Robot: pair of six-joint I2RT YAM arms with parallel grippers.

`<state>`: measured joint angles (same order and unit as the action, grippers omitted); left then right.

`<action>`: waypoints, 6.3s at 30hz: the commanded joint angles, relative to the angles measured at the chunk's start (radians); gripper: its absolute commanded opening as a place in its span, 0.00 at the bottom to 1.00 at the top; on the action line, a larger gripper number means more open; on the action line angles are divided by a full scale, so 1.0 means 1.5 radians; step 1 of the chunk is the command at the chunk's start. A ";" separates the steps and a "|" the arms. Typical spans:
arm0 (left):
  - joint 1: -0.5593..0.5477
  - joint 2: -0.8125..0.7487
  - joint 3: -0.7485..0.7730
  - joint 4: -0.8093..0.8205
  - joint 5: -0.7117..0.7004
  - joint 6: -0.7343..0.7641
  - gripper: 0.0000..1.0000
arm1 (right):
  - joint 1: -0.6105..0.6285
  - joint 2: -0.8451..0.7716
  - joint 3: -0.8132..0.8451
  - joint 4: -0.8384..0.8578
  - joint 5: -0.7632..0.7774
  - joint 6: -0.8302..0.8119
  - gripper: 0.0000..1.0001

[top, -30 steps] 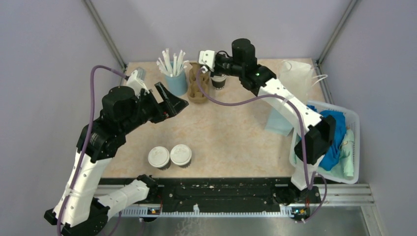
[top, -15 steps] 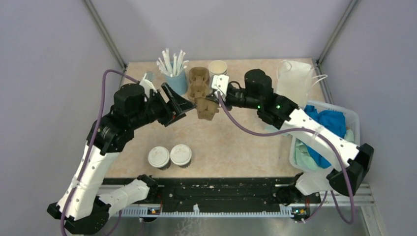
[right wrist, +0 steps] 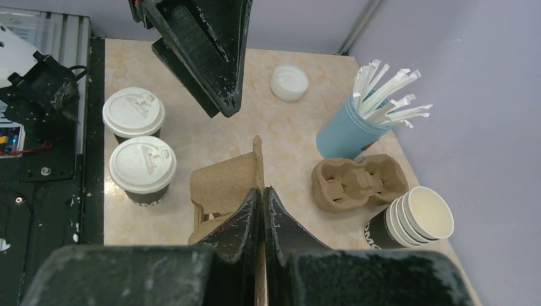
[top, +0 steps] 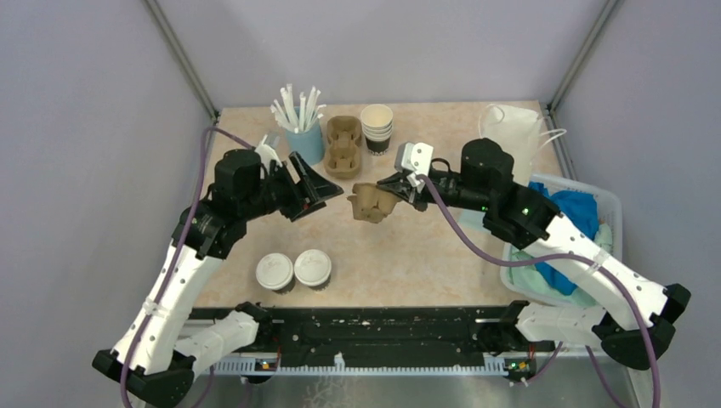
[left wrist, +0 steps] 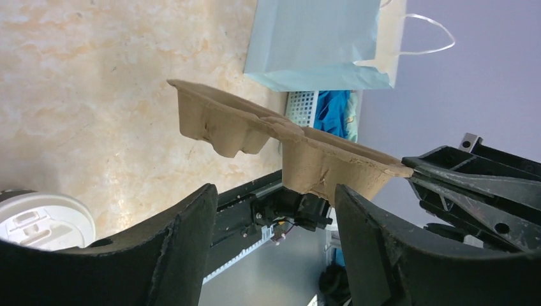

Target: Pack the takeout coffee

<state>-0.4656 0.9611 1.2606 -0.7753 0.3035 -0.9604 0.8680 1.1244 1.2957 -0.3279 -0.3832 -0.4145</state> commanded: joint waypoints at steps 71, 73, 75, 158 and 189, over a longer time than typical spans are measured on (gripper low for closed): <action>0.196 0.055 -0.172 0.099 0.392 -0.459 0.00 | 0.117 0.060 0.067 -0.062 0.119 -0.052 0.55; 0.207 0.069 -0.154 0.089 0.388 -0.395 0.00 | 0.117 0.007 0.046 -0.052 0.184 0.012 0.77; 0.218 0.085 -0.142 0.103 0.392 -0.318 0.00 | 0.117 -0.051 0.019 -0.052 0.296 0.090 0.98; 0.245 0.010 0.087 0.089 0.471 0.087 0.00 | -0.444 0.347 0.376 -0.377 -0.453 0.178 0.00; -0.004 0.069 0.144 -0.080 0.405 0.443 0.00 | -0.392 0.139 0.291 -0.239 -0.438 0.755 0.47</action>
<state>-0.4583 1.0756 1.4860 -0.9024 0.9207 -0.3332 0.2687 1.3773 1.7344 -0.7624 -0.9508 0.6502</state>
